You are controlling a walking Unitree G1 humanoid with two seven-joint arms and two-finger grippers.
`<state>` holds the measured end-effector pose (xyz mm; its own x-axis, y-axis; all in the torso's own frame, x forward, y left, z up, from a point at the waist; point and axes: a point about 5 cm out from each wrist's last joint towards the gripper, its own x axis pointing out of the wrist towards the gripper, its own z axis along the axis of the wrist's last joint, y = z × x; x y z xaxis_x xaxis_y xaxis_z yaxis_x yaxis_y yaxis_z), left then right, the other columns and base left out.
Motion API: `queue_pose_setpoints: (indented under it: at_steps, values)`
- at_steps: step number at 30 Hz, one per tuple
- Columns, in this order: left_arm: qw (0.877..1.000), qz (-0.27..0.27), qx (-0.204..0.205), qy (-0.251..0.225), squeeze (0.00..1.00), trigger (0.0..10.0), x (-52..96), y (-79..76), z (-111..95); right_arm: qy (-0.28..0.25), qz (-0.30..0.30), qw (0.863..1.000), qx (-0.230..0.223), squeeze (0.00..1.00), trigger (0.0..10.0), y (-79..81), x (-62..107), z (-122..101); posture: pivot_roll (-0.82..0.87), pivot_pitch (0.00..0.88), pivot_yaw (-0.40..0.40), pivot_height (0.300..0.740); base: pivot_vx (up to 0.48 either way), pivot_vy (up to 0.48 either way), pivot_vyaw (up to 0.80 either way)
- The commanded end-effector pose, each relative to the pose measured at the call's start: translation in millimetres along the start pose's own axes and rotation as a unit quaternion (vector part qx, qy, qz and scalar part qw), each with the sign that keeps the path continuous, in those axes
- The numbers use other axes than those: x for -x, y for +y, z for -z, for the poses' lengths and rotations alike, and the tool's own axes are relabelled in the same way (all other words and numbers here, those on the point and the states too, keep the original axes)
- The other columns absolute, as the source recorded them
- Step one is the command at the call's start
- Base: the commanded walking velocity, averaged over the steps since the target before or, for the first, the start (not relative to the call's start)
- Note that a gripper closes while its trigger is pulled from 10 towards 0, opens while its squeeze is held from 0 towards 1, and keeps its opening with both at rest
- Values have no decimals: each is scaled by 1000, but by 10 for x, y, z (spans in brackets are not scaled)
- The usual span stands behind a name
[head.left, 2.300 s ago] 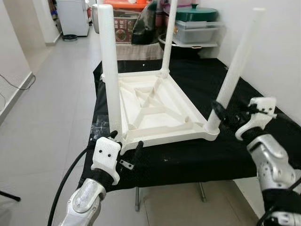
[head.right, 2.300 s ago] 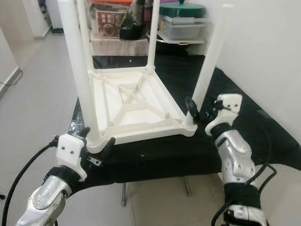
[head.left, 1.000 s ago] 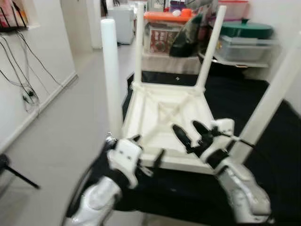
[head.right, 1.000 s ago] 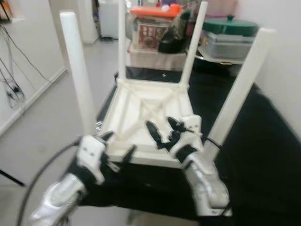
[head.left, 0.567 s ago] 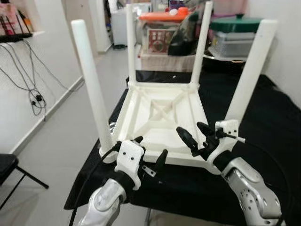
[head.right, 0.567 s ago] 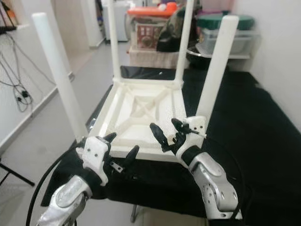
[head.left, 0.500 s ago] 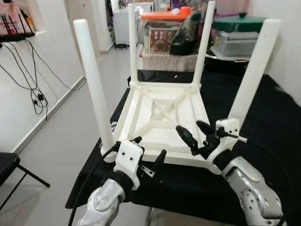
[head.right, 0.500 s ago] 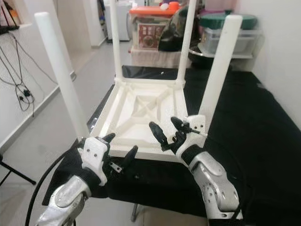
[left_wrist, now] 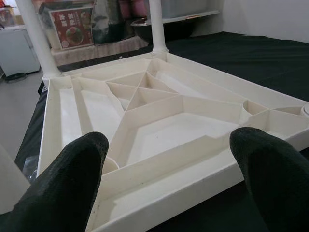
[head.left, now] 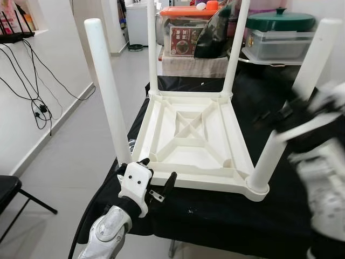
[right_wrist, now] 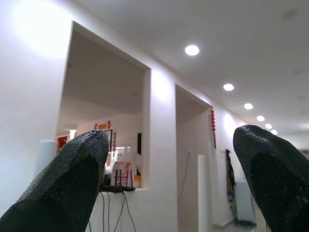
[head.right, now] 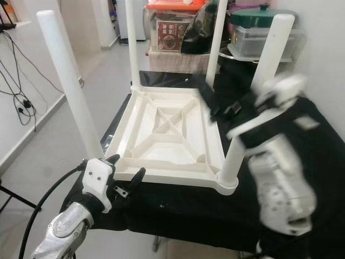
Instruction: Building children table
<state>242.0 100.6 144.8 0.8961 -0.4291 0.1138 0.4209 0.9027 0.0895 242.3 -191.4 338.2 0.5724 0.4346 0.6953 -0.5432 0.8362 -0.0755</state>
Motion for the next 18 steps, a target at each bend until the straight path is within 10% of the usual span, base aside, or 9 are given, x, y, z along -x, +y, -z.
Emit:
queue_pose_setpoints:
  at_steps: [1, 9, 10, 18]
  values:
    - [1000, 2, -6, 9, 0, 10000, 5, 22, 41, 2, 1, 1000, -12, 1000, 10000, 7, 16, 10, 50, 0, 10, 740, 0, 0, 0]
    - [1000, 10, -6, 6, 0, 10000, -11, 26, 35, -22, 80, 991, 107, 945, 10000, -325, -24, -449, 41, 0, 20, 740, 0, 0, 0]
    - [1000, 11, -6, 5, 0, 10000, -15, 24, 34, -1, 106, 985, 136, 0, 10000, -400, -8, -432, 37, 0, 19, 740, 0, 0, 0]
    - [1000, 13, -5, 1, 0, 10000, -24, 11, 24, 103, 134, 970, 173, 0, 10000, -486, 95, -167, 40, 0, 14, 740, 0, 0, 0]
